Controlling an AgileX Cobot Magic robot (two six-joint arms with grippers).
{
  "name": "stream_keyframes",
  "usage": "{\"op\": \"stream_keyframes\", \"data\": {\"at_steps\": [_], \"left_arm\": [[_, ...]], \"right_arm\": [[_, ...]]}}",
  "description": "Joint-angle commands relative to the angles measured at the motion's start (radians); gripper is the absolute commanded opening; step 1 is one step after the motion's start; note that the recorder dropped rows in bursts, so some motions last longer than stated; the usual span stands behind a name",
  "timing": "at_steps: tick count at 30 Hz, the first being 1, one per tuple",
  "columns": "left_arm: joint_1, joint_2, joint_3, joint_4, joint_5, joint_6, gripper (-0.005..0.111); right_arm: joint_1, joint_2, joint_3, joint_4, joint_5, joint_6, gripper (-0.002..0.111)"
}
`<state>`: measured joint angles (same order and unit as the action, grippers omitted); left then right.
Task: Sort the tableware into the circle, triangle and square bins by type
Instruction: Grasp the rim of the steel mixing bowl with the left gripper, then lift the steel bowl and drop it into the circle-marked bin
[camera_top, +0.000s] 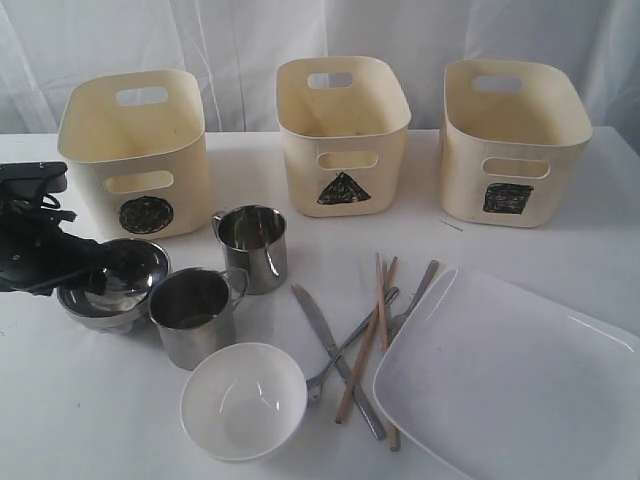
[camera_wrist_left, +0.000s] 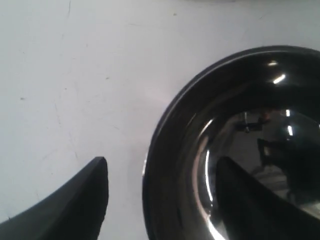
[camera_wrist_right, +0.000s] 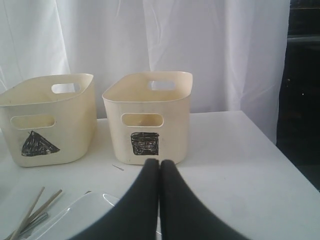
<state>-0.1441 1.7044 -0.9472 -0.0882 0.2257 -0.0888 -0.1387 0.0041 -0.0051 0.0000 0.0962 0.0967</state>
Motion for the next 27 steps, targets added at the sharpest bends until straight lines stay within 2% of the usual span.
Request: {"op": "stream_keyframes", "data": {"at_steps": [1,2,4,9,18,27], "left_arm": [[0.003,0.037,-0.003,-0.016,-0.032,-0.011,0.066],[0.003,0.049,-0.003,-0.035,-0.052,-0.011,0.065],[0.003,0.060,-0.003,-0.073,-0.076,-0.011,0.055],[0.003,0.064,-0.003,-0.082,-0.063,-0.002,0.000],[0.004,0.014,-0.003,-0.021,0.065,-0.002,0.000],[0.067,-0.211,-0.003,0.000,0.247,0.070,0.000]], "right_arm": [[0.002,-0.004,0.005,0.000,-0.015,0.005,0.000],[0.002,-0.004,0.005,0.000,-0.013,0.005,0.000],[0.002,-0.004,0.005,0.000,-0.013,0.005,0.000],[0.002,-0.004,0.005,0.000,-0.013,0.005,0.000],[0.002,-0.004,0.005,0.000,-0.016,0.005,0.000],[0.002,-0.004,0.005,0.000,-0.014,0.005,0.000]]}}
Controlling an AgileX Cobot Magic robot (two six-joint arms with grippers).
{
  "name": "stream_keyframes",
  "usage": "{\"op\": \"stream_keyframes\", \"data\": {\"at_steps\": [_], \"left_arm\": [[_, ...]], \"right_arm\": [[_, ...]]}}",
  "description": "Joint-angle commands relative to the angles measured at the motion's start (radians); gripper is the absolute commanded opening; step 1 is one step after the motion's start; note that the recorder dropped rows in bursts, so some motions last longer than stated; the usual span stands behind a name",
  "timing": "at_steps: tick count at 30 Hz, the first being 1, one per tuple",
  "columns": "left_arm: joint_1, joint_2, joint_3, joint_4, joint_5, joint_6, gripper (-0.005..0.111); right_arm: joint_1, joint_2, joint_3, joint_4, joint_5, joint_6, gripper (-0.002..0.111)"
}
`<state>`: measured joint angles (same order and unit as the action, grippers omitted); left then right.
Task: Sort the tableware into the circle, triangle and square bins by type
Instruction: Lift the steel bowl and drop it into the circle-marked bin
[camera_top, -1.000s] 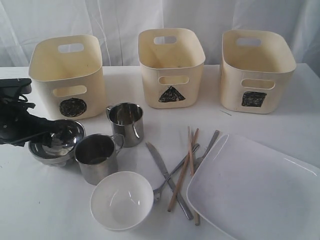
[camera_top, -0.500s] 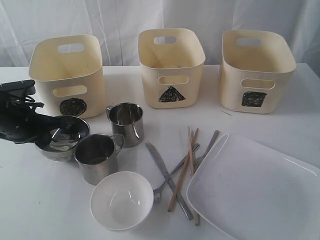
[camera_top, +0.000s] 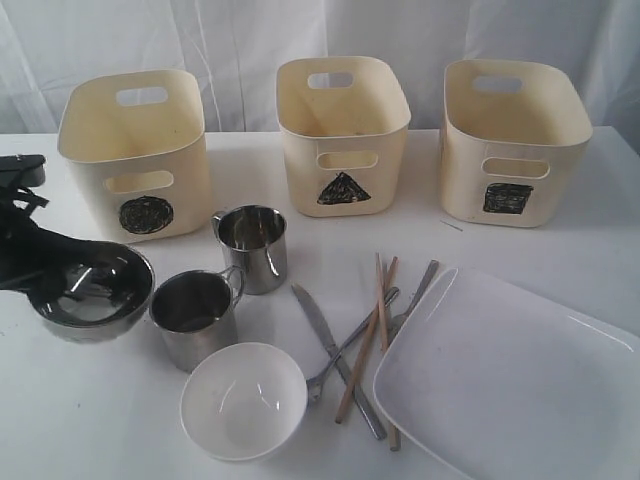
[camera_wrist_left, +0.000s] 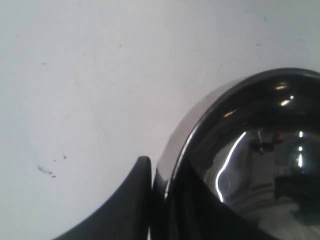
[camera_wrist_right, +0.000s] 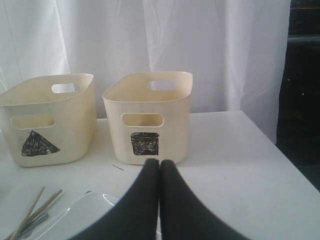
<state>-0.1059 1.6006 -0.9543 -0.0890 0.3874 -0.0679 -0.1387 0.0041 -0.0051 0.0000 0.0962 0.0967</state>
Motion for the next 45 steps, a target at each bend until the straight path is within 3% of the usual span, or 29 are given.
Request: {"op": "stream_keyframes", "data": {"at_steps": [1,7,11,25,31,34,40,45], "left_arm": [[0.038,-0.146,0.004,0.001,0.097,0.068,0.000],[0.048,-0.307,-0.009,-0.004,-0.008,0.068,0.000],[0.044,-0.305,-0.088,-0.007,-0.032,0.078,0.000],[0.044,0.092,-0.510,-0.007,-0.167,0.113,0.000],[0.044,0.238,-0.619,-0.007,-0.187,0.113,0.000],[0.044,0.280,-0.629,-0.010,-0.190,0.113,0.008],[0.044,0.322,-0.629,-0.013,-0.202,0.110,0.037],[0.040,0.310,-0.629,-0.017,-0.201,0.102,0.038]], "right_arm": [[0.002,-0.004,0.005,0.000,-0.014,0.005,0.000],[0.002,-0.004,0.005,0.000,-0.014,0.005,0.000],[0.002,-0.004,0.005,0.000,-0.015,0.005,0.000],[0.002,-0.004,0.005,0.000,-0.013,0.005,0.000],[0.002,-0.004,0.005,0.000,-0.013,0.005,0.000],[0.002,-0.004,0.005,0.000,-0.013,0.005,0.000],[0.002,-0.004,0.005,0.000,-0.015,0.005,0.000],[0.002,-0.004,0.005,0.000,-0.015,0.005,0.000]]}}
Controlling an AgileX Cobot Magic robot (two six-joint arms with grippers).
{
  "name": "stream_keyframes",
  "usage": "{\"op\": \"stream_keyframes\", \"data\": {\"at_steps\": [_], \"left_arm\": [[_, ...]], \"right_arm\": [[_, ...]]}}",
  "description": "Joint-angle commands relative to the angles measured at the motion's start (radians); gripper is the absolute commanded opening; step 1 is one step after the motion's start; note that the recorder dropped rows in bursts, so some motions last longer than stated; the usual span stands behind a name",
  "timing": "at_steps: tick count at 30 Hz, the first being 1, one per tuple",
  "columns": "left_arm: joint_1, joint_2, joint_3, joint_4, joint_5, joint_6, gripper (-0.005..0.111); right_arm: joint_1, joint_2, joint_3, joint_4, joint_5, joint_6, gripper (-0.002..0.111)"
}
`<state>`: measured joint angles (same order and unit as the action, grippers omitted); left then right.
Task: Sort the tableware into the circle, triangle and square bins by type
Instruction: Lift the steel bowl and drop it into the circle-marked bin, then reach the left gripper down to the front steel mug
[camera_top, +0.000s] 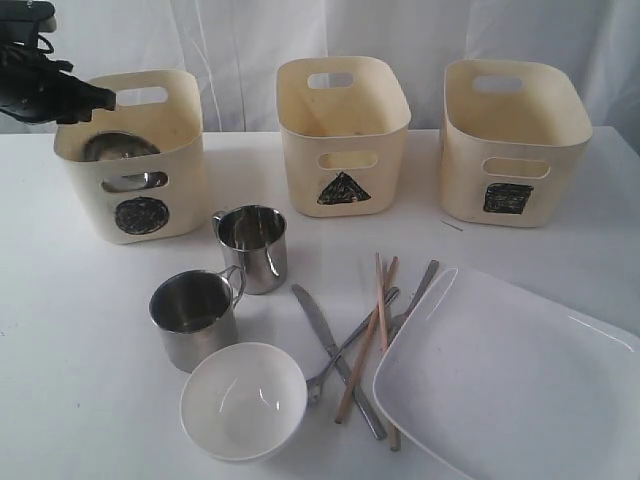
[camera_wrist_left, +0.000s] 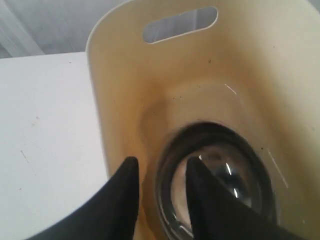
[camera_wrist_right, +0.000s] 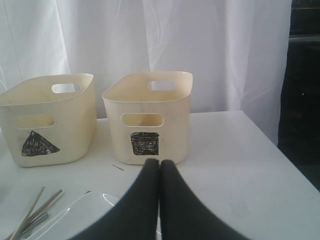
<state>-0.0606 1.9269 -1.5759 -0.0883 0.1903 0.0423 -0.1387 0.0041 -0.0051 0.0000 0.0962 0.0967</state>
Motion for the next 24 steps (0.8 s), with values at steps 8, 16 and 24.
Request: {"op": "stream_keyframes", "data": {"at_steps": [8,16,24], "left_arm": [[-0.042,-0.146,-0.008,-0.044,0.159,-0.012,0.036],[-0.119,-0.379,0.178,-0.035,0.309,0.017,0.036],[-0.227,-0.470,0.443,-0.030,0.293,0.039,0.057]], "right_arm": [[0.002,-0.004,0.005,0.000,-0.013,0.005,0.000],[0.002,-0.004,0.005,0.000,-0.013,0.005,0.000],[0.002,-0.004,0.005,0.000,-0.015,0.005,0.000]]}}
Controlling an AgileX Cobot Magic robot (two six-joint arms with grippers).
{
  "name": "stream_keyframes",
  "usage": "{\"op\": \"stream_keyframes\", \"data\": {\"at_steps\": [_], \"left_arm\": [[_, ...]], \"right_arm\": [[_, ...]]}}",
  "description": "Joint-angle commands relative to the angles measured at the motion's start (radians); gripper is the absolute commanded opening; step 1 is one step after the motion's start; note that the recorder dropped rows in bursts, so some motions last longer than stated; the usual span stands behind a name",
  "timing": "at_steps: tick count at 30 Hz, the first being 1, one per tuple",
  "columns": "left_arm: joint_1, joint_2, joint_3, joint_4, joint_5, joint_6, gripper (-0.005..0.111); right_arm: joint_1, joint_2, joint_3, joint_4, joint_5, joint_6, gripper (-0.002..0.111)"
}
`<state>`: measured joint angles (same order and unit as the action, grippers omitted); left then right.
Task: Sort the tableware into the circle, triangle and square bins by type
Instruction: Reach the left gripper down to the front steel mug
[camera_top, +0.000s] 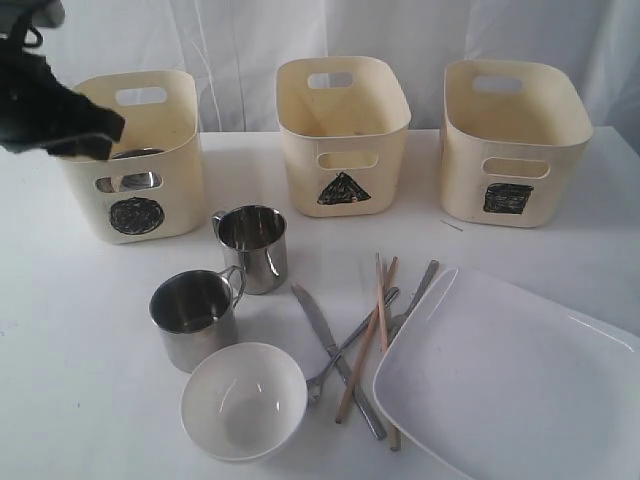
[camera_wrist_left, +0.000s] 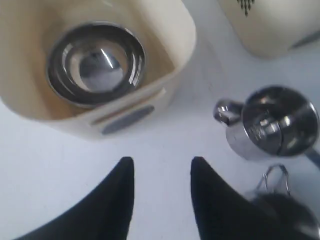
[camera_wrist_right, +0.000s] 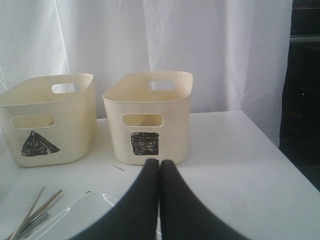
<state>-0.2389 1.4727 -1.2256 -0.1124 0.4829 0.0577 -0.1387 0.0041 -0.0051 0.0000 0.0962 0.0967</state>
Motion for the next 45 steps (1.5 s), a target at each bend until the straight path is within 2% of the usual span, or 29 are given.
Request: {"op": "stream_keyframes", "data": {"at_steps": [1,3,8,18,32,37,40,45], "left_arm": [[-0.062,-0.016,0.110,-0.006,-0.003,0.038,0.062],[-0.083,-0.016,0.147,-0.006,-0.022,0.070,0.066],[-0.113,0.005,0.194,0.000,-0.051,0.084,0.066],[-0.170,0.108,0.198,0.002,-0.073,0.121,0.066],[-0.182,0.205,0.200,-0.015,-0.127,0.121,0.064],[-0.182,0.257,0.200,-0.018,-0.144,0.121,0.053],[-0.182,0.268,0.200,-0.022,-0.176,0.119,0.042],[-0.182,0.245,0.200,-0.010,-0.239,0.118,0.013]], "right_arm": [[0.002,-0.004,0.005,0.000,-0.015,0.005,0.000],[0.002,-0.004,0.005,0.000,-0.015,0.005,0.000],[0.002,-0.004,0.005,0.000,-0.014,0.005,0.000],[0.002,-0.004,0.005,0.000,-0.014,0.005,0.000],[0.002,-0.004,0.005,0.000,-0.014,0.005,0.000],[0.002,-0.004,0.005,0.000,-0.014,0.005,0.000],[0.002,-0.004,0.005,0.000,-0.014,0.005,0.000],[0.002,-0.004,0.005,0.000,-0.016,0.005,0.000]]}}
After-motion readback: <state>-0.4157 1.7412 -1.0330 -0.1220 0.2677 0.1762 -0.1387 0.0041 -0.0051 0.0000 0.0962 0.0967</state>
